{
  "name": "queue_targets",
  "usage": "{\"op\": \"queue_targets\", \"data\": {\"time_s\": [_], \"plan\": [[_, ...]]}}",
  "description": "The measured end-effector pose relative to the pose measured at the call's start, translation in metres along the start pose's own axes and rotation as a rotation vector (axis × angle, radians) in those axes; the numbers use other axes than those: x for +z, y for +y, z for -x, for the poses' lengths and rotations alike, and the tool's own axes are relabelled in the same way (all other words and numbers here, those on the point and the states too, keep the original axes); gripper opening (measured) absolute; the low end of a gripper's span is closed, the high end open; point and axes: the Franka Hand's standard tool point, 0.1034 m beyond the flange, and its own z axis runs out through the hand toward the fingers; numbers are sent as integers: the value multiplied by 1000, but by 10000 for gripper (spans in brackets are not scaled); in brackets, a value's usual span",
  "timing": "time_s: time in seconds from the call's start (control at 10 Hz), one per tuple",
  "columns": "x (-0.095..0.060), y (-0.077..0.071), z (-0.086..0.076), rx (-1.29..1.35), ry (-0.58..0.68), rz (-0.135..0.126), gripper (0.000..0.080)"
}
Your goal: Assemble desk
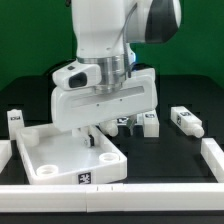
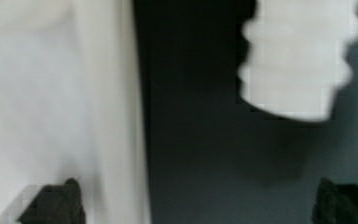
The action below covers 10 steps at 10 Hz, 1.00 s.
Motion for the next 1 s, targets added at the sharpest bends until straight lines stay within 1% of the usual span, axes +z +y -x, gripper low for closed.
{"op": "queue_targets", "data": {"time_s": [0.2, 0.3, 0.4, 0.5, 0.6, 0.7, 0.8, 0.9, 1.0], "plan": [[1, 8, 6, -5, 1, 3, 649], [0, 17, 11, 7, 2, 3, 649], [0, 17, 10, 13, 1, 3, 649], [0, 16, 10, 11, 1, 3, 518], [0, 16, 10, 12, 1, 3, 518], [-1, 17, 7, 3, 1, 1, 378], [-6, 21, -5, -16, 13, 4, 244], [-9, 27, -13, -52, 20, 4, 244], [-10, 27, -18, -64, -2, -24, 63]]}}
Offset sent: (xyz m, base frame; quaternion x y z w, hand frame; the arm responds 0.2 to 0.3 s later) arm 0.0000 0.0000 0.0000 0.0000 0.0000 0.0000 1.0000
